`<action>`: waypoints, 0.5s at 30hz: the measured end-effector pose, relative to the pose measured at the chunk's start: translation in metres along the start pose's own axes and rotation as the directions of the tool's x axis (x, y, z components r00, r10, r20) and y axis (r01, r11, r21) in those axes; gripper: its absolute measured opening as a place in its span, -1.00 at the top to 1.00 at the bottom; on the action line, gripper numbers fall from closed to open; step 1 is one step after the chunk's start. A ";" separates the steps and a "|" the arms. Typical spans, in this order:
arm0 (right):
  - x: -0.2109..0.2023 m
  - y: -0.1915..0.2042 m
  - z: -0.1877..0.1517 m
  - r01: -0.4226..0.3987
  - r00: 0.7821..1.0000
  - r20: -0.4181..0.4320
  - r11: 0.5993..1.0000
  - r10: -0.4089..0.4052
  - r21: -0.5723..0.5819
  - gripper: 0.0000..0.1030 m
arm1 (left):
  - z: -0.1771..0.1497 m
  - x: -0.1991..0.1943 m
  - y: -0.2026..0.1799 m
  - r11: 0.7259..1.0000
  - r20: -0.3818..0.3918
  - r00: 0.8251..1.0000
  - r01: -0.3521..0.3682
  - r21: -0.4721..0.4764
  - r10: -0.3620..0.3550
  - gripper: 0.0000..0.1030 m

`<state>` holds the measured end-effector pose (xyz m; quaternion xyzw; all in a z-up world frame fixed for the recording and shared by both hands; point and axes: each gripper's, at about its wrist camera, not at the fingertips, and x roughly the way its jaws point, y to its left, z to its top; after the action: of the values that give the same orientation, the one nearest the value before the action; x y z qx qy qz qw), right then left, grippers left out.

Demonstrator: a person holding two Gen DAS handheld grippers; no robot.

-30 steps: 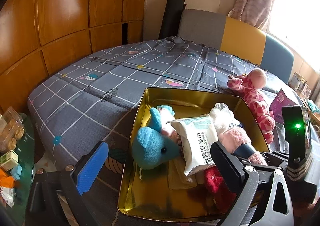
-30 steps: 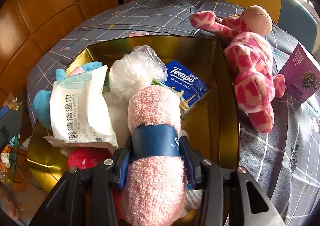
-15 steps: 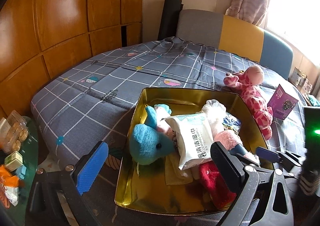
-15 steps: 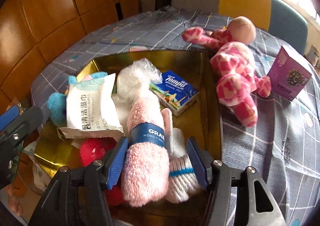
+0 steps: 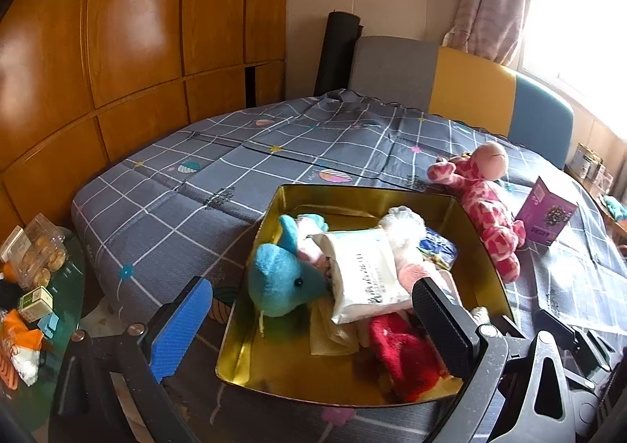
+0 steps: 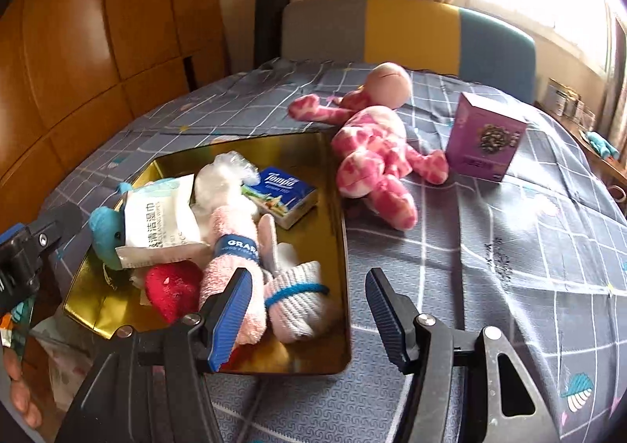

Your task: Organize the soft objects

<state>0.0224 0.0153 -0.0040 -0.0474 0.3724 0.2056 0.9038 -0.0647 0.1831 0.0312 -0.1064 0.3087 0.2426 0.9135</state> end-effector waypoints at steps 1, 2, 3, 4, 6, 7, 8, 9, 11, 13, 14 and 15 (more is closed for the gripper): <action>-0.001 -0.001 0.000 0.001 1.000 0.003 1.000 -0.001 0.006 -0.18 | 0.000 -0.001 -0.002 1.000 0.001 1.000 0.005 0.003 -0.005 -0.99; -0.002 -0.002 0.001 0.003 1.000 0.009 1.000 -0.003 0.008 -0.18 | -0.001 -0.002 -0.003 1.000 0.003 1.000 0.007 0.005 -0.007 -0.99; -0.004 -0.004 0.000 0.006 1.000 0.013 1.000 -0.006 0.007 -0.18 | -0.001 -0.003 -0.004 1.000 0.005 1.000 0.007 0.006 -0.007 -0.99; -0.005 -0.004 0.001 0.009 1.000 0.015 1.000 -0.009 0.006 -0.18 | -0.001 -0.004 -0.005 1.000 0.007 1.000 0.008 0.007 -0.008 -0.99; -0.006 -0.005 0.000 0.008 1.000 0.016 1.000 -0.008 0.007 -0.18 | -0.001 -0.005 -0.007 1.000 0.009 1.000 0.007 0.009 -0.007 -0.99; -0.005 -0.004 0.000 0.006 1.000 0.015 1.000 -0.007 0.006 -0.18 | -0.001 -0.006 -0.007 1.000 0.010 1.000 0.008 0.008 -0.008 -0.99; -0.005 -0.004 0.000 0.006 1.000 0.014 1.000 -0.006 0.005 -0.18 | -0.001 -0.006 -0.007 1.000 0.012 1.000 0.008 0.006 -0.008 -0.99; -0.005 -0.003 -0.001 0.007 1.000 0.013 1.000 -0.007 0.003 -0.18 | -0.001 -0.006 -0.007 1.000 0.012 1.000 0.007 0.004 -0.007 -0.99; -0.005 -0.002 -0.001 0.006 1.000 0.014 1.000 -0.006 0.000 -0.18 | -0.001 -0.005 -0.006 1.000 0.010 1.000 0.005 0.000 -0.005 -0.99; -0.005 -0.001 -0.001 0.008 1.000 0.016 1.000 -0.008 -0.004 -0.18 | -0.001 -0.005 -0.006 1.000 0.009 1.000 0.005 -0.002 -0.005 -0.99; -0.005 0.000 -0.001 0.009 1.000 0.018 1.000 -0.009 -0.005 -0.18 | -0.001 -0.005 -0.006 1.000 0.008 1.000 0.004 -0.001 -0.004 -0.99; -0.005 0.000 -0.001 0.010 1.000 0.020 1.000 -0.010 -0.007 -0.18 | -0.001 -0.005 -0.005 1.000 0.007 1.000 0.002 0.000 -0.002 -0.99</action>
<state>0.0182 0.0132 -0.0010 -0.0502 0.3625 0.2030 0.9082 -0.0655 0.1764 0.0336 -0.1057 0.3053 0.2421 0.9149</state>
